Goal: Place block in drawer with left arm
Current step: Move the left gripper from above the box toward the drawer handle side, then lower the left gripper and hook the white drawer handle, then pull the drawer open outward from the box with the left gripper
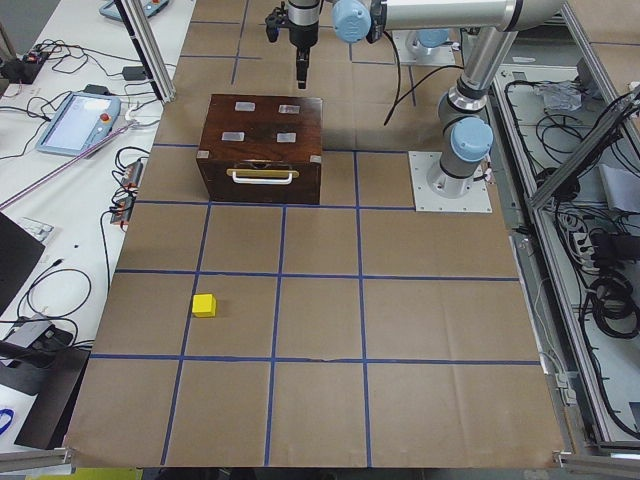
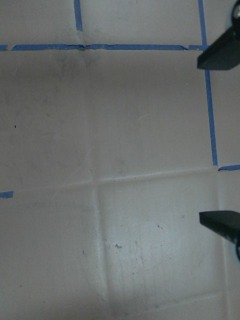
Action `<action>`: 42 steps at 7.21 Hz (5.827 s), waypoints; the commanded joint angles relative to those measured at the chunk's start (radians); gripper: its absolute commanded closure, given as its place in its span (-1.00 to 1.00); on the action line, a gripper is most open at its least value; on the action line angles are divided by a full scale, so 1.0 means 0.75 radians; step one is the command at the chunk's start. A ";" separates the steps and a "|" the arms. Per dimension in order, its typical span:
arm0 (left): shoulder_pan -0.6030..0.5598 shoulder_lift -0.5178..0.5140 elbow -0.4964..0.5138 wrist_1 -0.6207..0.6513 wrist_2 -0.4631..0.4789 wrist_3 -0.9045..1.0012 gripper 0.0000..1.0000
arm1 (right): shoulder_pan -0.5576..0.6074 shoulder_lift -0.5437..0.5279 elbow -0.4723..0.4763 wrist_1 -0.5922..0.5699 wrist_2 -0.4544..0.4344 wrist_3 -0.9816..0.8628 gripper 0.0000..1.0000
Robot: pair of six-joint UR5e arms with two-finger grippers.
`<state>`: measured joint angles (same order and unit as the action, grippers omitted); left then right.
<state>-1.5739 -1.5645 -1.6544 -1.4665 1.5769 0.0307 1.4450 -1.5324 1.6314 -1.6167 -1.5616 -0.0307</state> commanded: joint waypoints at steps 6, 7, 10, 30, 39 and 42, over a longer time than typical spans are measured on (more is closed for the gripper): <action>0.022 0.010 0.013 0.000 -0.002 0.002 -0.98 | 0.000 0.000 0.001 0.002 0.000 0.000 -1.00; 0.037 0.010 0.013 0.002 -0.002 0.004 -0.98 | 0.000 0.000 0.001 0.002 0.000 0.000 -1.00; 0.267 0.008 0.019 0.027 -0.020 0.153 -0.98 | 0.000 0.000 0.001 0.002 0.000 0.000 -1.00; 0.841 -0.319 0.091 0.160 -0.329 0.843 -0.98 | 0.000 0.000 -0.001 0.000 0.000 0.000 -1.00; 0.843 -0.462 0.093 0.149 -0.423 0.841 -0.98 | 0.000 0.000 -0.001 0.000 0.000 0.000 -1.00; 0.841 -0.505 0.097 0.164 -0.421 0.826 -0.98 | 0.000 0.000 0.001 0.000 0.000 0.000 -1.00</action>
<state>-0.9432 -1.9299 -1.5835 -1.3456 1.2605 0.6543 1.4450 -1.5324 1.6319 -1.6168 -1.5616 -0.0307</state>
